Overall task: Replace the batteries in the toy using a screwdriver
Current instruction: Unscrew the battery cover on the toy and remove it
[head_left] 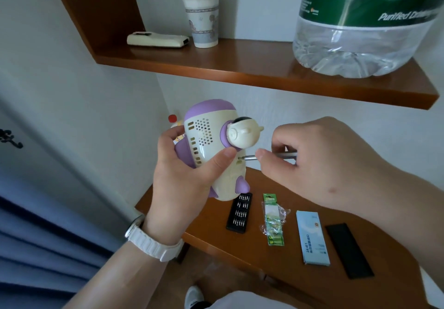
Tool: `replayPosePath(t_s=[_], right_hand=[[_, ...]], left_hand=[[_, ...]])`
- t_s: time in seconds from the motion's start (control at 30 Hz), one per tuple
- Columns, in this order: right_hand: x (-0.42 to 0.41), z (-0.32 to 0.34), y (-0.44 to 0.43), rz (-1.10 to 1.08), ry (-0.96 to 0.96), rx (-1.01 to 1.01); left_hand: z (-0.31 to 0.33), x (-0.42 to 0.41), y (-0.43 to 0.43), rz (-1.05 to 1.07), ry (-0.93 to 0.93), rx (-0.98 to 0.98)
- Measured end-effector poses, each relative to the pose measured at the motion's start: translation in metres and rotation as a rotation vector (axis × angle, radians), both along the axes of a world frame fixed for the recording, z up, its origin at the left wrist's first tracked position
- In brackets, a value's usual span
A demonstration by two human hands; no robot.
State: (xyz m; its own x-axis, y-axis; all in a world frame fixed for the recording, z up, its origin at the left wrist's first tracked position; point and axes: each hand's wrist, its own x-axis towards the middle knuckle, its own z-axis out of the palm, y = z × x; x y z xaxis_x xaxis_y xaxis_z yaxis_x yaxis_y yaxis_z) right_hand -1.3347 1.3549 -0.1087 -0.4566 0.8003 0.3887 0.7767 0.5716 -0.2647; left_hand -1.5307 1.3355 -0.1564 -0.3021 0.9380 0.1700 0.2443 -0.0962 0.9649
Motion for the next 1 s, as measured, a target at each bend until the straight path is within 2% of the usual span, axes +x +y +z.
replayPosePath(t_s=[0.17, 0.37, 0.57, 1.0], right_hand=[[0.0012, -0.0034, -0.0030, -0.032, -0.015, 0.028], [0.0066, -0.0034, -0.0042, -0.028, -0.007, -0.044], [0.0064, -0.0034, -0.0030, 0.035, 0.096, -0.077], [0.0040, -0.0056, -0.0005, -0.026, -0.043, 0.064]], left_hand=[[-0.0012, 0.0013, -0.0002, -0.017, -0.015, -0.015], [-0.0046, 0.0016, -0.0001, -0.012, -0.046, -0.040], [-0.0069, -0.0017, -0.0025, 0.006, -0.041, -0.048], [-0.0101, 0.0011, 0.0007, 0.005, -0.081, -0.069]])
